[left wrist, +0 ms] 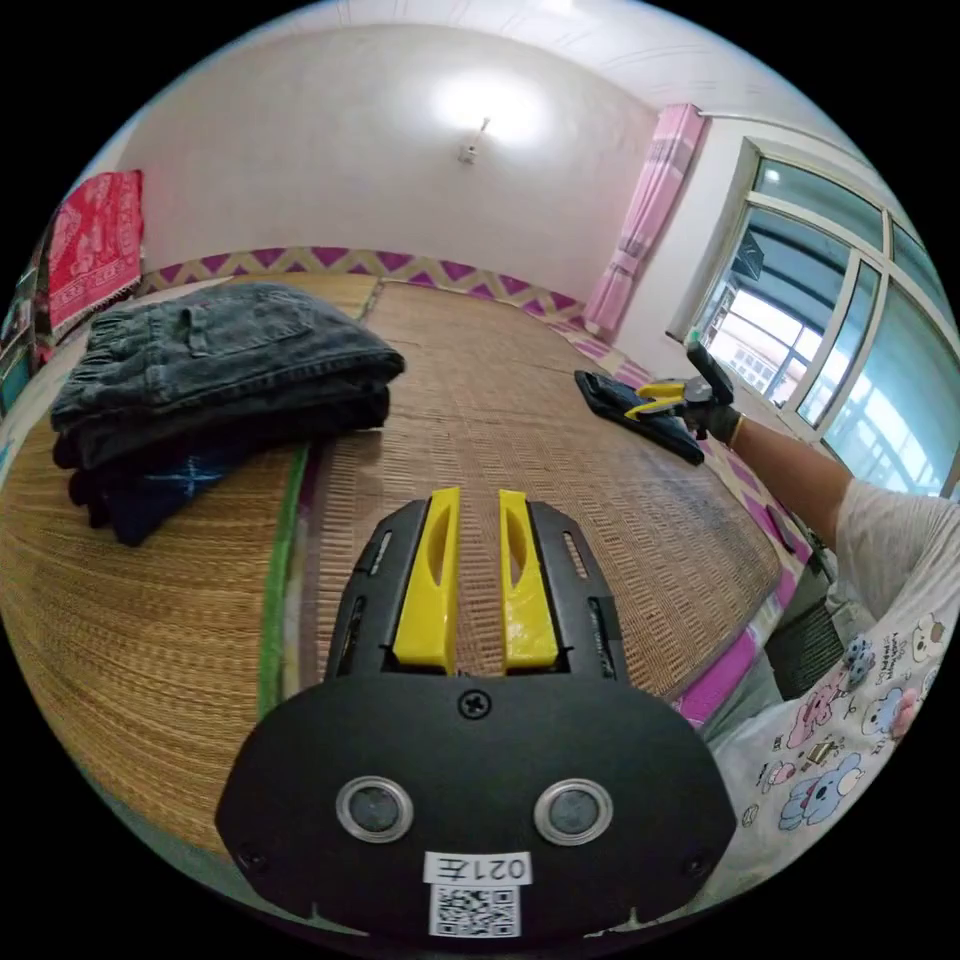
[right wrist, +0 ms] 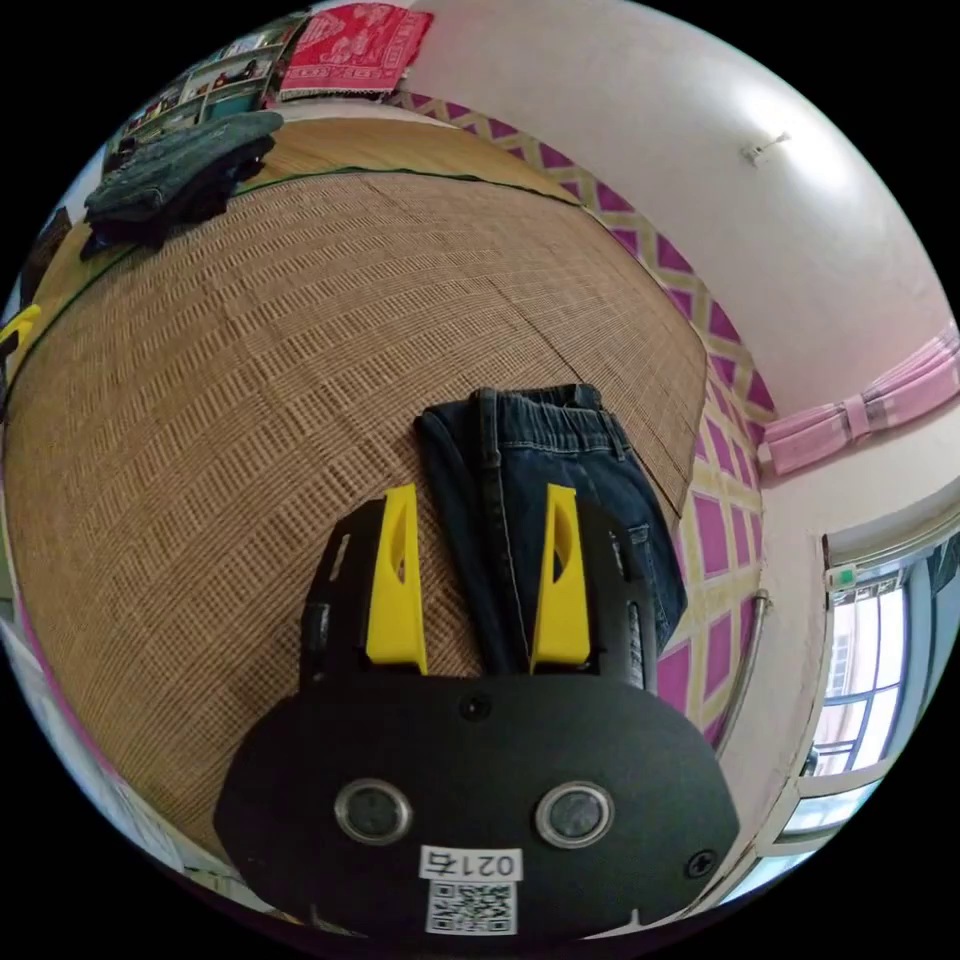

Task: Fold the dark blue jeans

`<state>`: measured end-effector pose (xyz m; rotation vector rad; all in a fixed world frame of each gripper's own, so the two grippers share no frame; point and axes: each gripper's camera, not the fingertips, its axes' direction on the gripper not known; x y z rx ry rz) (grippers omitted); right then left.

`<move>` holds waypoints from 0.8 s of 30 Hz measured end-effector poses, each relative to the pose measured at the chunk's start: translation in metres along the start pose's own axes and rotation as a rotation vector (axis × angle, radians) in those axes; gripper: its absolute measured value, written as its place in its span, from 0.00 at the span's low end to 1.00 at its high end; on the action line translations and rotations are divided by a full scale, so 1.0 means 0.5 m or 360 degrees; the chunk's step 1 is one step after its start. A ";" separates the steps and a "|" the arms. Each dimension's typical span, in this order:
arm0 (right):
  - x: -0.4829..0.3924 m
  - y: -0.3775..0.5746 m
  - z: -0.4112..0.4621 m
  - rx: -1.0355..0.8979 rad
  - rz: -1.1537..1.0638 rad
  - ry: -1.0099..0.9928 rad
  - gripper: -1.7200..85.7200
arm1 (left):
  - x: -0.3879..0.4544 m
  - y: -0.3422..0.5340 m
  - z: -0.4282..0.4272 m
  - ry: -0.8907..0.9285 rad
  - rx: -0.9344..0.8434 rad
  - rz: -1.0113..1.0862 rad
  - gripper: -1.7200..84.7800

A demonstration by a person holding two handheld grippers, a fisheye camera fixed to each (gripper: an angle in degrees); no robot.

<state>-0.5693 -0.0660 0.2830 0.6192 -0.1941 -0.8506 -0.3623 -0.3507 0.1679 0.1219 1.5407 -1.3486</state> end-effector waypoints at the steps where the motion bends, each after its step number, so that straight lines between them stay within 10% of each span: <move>1: -0.001 -0.001 0.006 0.0012 0.0002 0.0010 0.22 | 0.027 0.008 0.023 -0.0015 -0.0044 0.0026 0.09; 24: -0.210 0.217 -0.346 0.0234 -0.0014 -0.0411 0.07 | 0.175 0.126 0.198 0.0197 -0.0324 0.0019 0.01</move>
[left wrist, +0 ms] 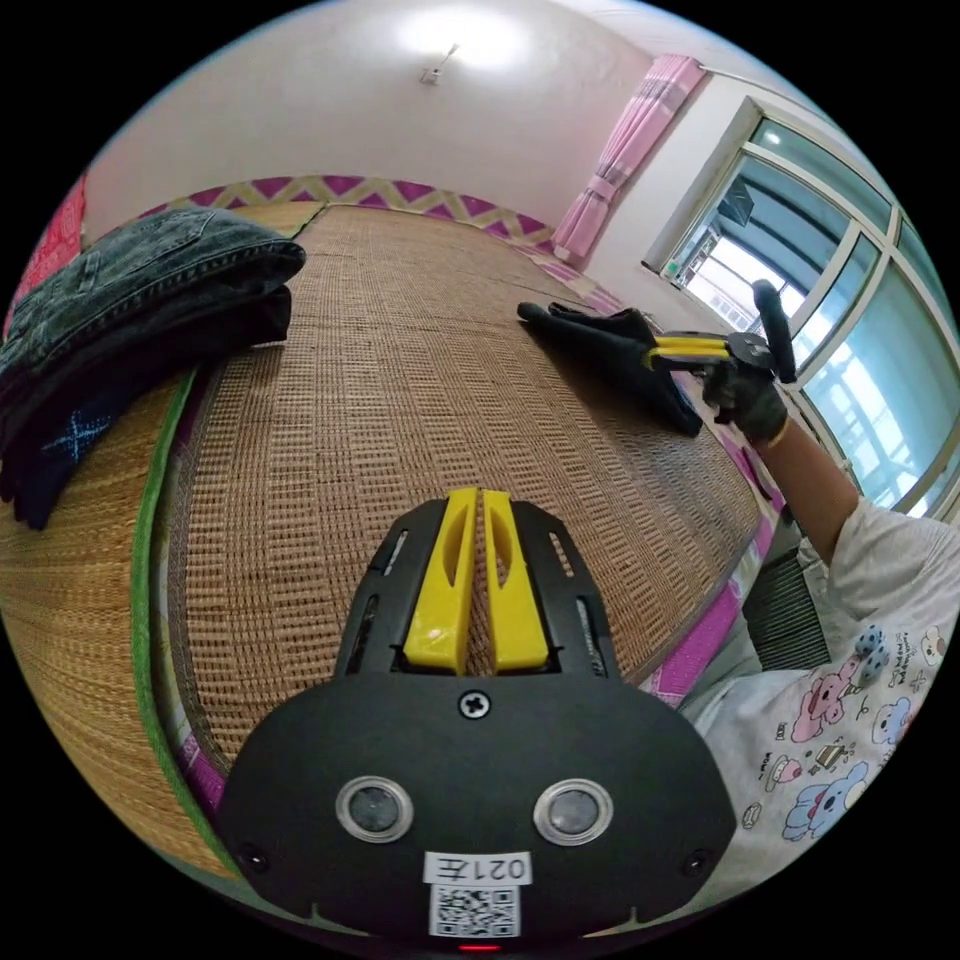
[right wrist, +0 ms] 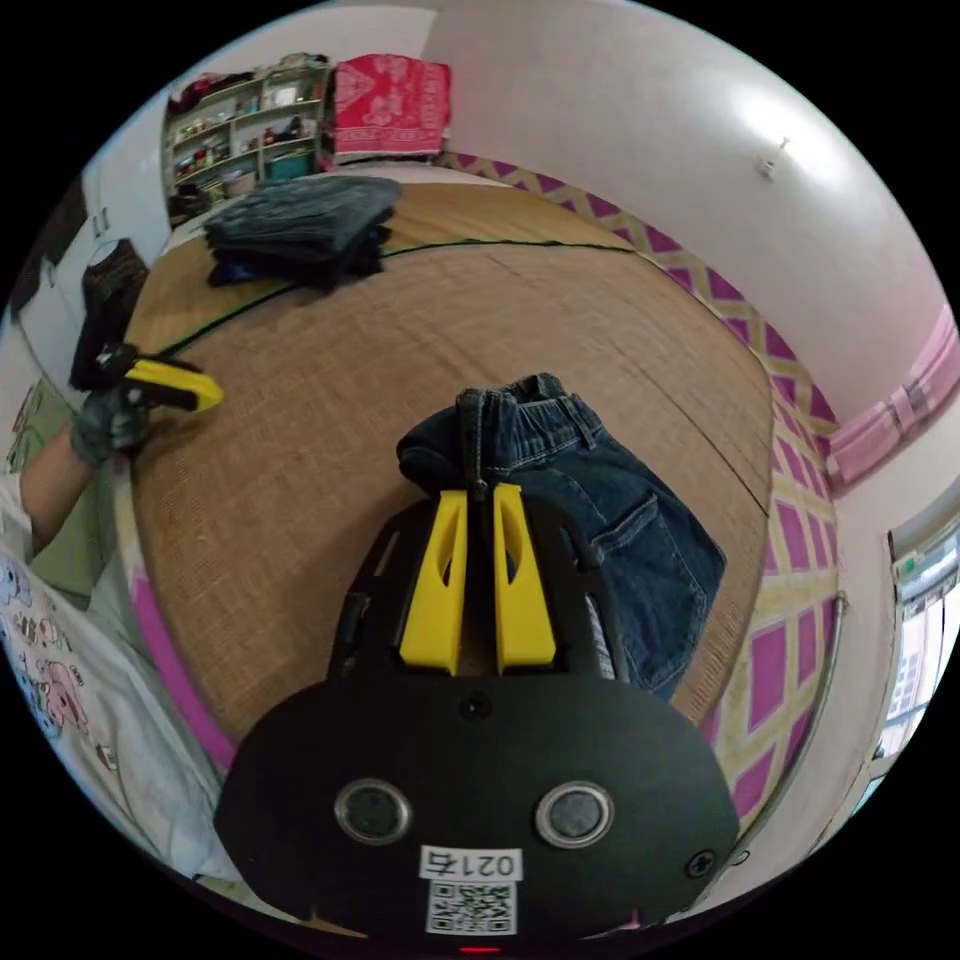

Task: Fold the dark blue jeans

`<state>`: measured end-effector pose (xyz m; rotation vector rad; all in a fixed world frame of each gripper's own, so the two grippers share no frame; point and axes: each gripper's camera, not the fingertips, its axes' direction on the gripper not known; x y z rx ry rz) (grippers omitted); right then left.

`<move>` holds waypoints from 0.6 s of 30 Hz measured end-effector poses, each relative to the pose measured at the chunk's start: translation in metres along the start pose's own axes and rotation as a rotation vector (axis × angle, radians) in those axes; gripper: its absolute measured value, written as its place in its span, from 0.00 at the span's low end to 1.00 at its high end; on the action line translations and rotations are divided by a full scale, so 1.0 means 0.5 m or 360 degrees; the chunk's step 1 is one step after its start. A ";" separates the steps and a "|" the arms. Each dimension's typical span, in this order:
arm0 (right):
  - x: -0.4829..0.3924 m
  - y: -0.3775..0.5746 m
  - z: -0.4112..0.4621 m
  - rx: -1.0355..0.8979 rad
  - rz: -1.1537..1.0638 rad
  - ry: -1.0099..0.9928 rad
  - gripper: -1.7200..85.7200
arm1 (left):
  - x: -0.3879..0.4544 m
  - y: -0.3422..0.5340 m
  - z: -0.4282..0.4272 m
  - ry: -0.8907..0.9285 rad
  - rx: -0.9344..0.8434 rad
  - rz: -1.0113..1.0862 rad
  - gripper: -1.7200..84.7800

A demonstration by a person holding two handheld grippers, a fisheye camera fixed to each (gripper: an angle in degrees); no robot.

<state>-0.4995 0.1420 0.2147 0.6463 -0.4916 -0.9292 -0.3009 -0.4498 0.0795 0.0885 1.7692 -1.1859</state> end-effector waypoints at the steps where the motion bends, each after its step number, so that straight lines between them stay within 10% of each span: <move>1: -0.028 0.003 -0.006 0.0006 -0.0029 -0.0005 0.07 | 0.001 0.004 0.003 0.0012 0.0009 -0.0014 0.01; 18: -0.194 0.151 -0.149 0.0098 -0.0046 -0.0175 0.16 | 0.080 0.172 -0.014 0.0423 0.0237 -0.0211 0.01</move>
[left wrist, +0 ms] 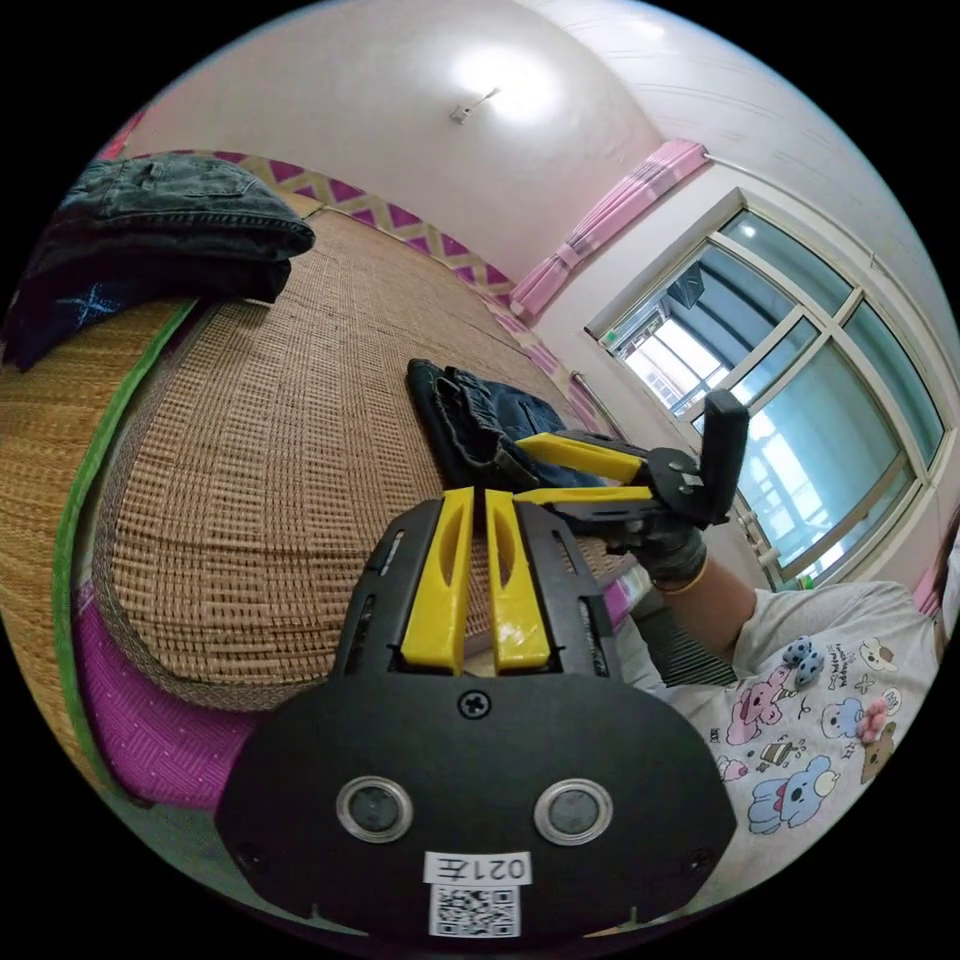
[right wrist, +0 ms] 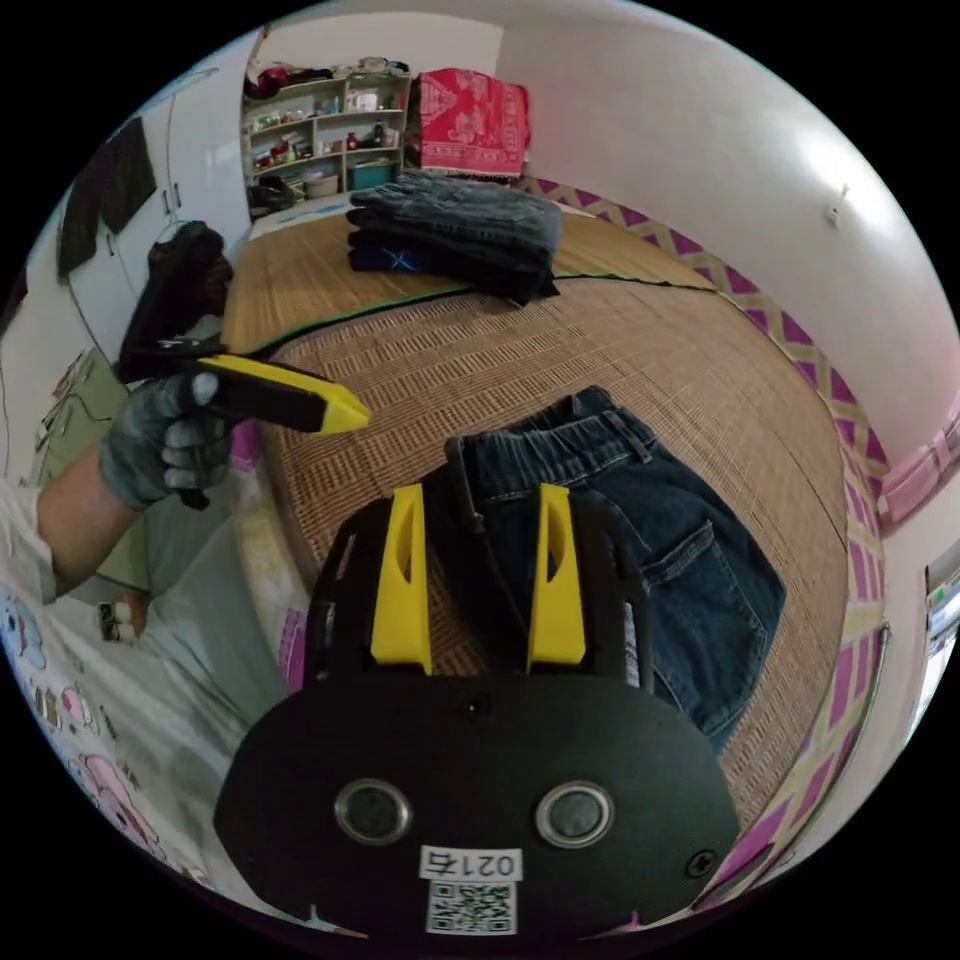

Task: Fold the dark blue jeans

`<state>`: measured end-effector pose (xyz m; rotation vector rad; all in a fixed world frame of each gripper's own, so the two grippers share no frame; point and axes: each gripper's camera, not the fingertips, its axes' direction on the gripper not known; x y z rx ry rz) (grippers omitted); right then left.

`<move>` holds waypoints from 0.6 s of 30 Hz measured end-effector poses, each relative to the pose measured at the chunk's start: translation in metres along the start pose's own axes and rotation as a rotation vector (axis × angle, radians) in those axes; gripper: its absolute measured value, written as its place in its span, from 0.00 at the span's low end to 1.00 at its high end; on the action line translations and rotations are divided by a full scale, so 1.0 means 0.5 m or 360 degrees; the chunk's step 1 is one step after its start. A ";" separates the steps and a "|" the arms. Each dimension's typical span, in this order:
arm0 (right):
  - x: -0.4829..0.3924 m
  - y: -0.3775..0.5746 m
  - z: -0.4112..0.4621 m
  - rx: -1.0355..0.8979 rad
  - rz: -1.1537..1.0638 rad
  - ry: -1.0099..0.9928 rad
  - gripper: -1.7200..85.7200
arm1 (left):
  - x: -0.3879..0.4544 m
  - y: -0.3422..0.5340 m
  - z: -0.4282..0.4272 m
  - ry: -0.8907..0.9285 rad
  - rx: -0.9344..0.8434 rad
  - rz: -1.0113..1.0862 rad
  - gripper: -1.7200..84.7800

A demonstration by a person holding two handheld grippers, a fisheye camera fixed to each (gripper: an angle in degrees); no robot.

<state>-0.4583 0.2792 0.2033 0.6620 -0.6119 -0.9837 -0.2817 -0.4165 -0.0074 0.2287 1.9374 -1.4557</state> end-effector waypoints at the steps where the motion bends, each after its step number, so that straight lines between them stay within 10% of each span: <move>1: 0.010 0.004 0.000 0.0004 0.0038 0.0023 0.15 | 0.007 0.004 0.005 -0.0004 -0.0002 0.0002 0.01; 9: 0.338 0.183 -0.277 0.0568 0.0660 -0.0440 0.08 | 0.029 0.007 0.075 -0.0075 -0.0019 -0.0057 0.07; 18: 0.753 0.682 -0.677 0.0963 0.1422 -0.0038 0.08 | 0.051 -0.020 0.228 -0.0183 -0.0084 -0.0132 0.08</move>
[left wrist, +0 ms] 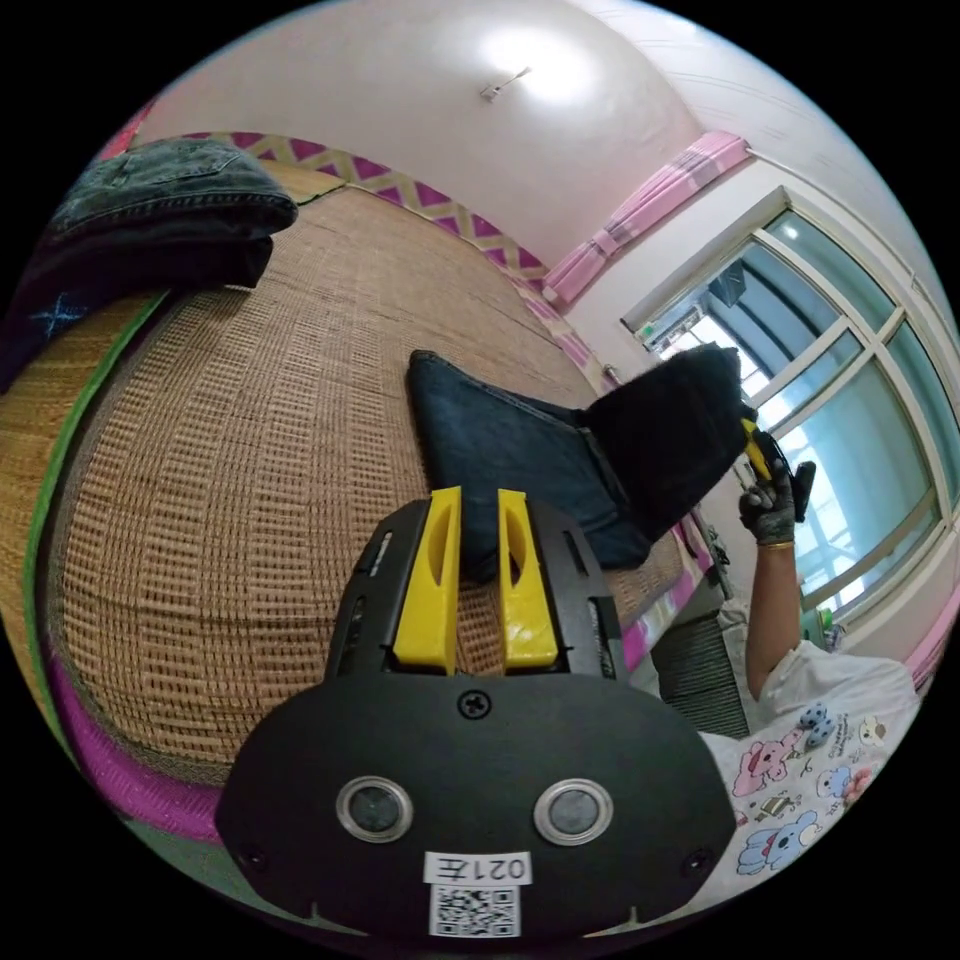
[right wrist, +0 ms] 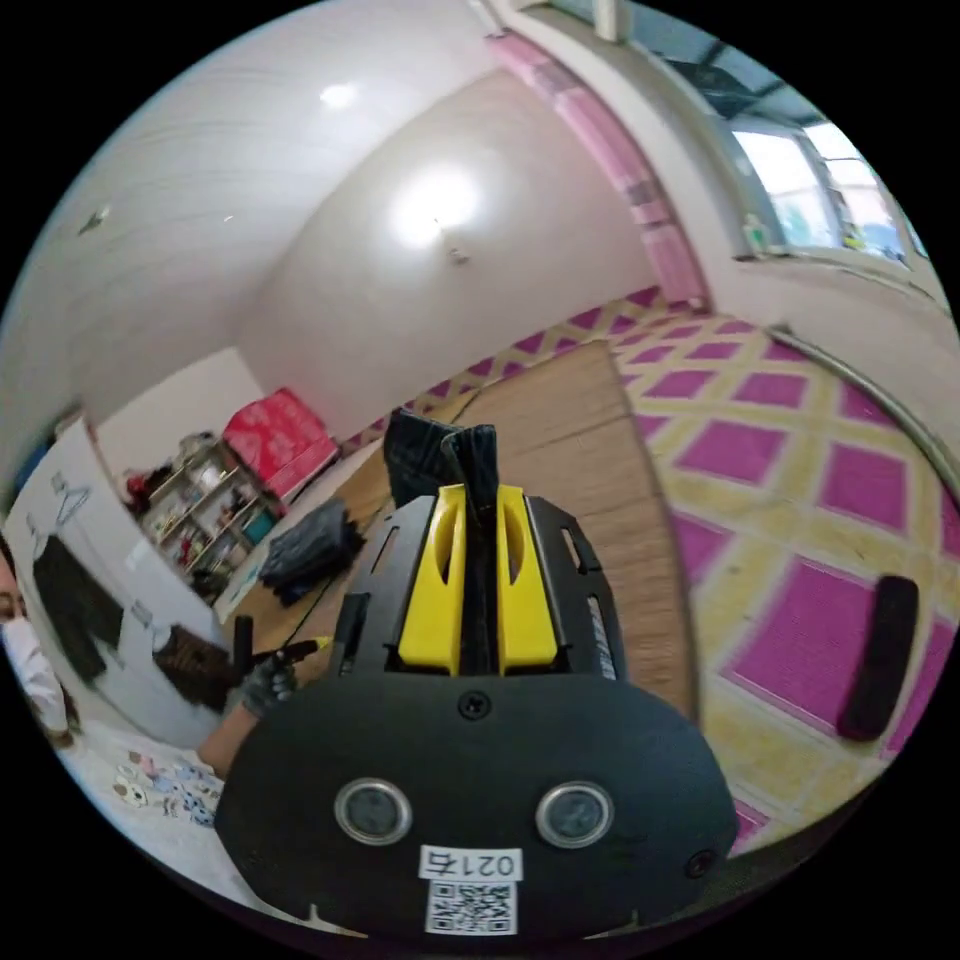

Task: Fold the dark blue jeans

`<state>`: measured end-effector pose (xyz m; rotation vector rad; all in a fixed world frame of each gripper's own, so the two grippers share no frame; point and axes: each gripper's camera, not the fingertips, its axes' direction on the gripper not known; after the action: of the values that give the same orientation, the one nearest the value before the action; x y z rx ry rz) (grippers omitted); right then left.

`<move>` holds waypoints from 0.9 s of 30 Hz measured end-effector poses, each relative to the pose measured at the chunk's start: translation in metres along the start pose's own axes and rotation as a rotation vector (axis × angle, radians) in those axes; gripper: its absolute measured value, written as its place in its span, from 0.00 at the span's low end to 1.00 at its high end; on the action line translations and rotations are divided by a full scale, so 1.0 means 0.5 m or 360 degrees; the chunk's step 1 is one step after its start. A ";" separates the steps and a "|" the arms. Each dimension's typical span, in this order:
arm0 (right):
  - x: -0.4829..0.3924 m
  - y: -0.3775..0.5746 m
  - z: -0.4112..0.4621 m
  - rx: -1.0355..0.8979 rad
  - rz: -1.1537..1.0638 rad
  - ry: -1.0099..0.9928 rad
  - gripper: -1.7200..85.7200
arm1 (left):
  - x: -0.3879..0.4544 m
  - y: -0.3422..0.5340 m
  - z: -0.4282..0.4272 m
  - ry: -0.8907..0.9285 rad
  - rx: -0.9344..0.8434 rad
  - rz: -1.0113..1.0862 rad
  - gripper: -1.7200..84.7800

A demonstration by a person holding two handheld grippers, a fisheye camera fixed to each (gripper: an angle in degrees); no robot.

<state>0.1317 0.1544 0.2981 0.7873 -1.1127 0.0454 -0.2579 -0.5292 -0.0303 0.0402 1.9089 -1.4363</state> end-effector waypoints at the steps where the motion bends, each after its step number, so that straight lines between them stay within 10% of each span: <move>1: 0.044 -0.004 -0.014 -0.0007 0.0064 0.0050 0.08 | -0.006 0.004 0.016 -0.0067 -0.0004 -0.0056 0.07; 9: 0.494 0.055 0.003 -0.0327 0.0829 -0.0029 0.08 | -0.014 0.029 0.080 -0.0132 -0.0071 -0.0224 0.01; 22: 0.559 0.032 -0.185 -0.0265 0.0739 0.0257 0.08 | 0.088 0.073 0.138 -0.0147 -0.0072 -0.0192 0.01; 27: 0.334 0.023 -0.218 -0.0216 0.0126 0.0864 0.10 | 0.295 0.093 0.170 -0.0132 -0.0082 0.0392 0.02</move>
<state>0.2909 0.1699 0.4177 0.5610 -0.6225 0.2343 -0.3005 -0.6408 -0.1602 0.1824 1.8032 -1.2055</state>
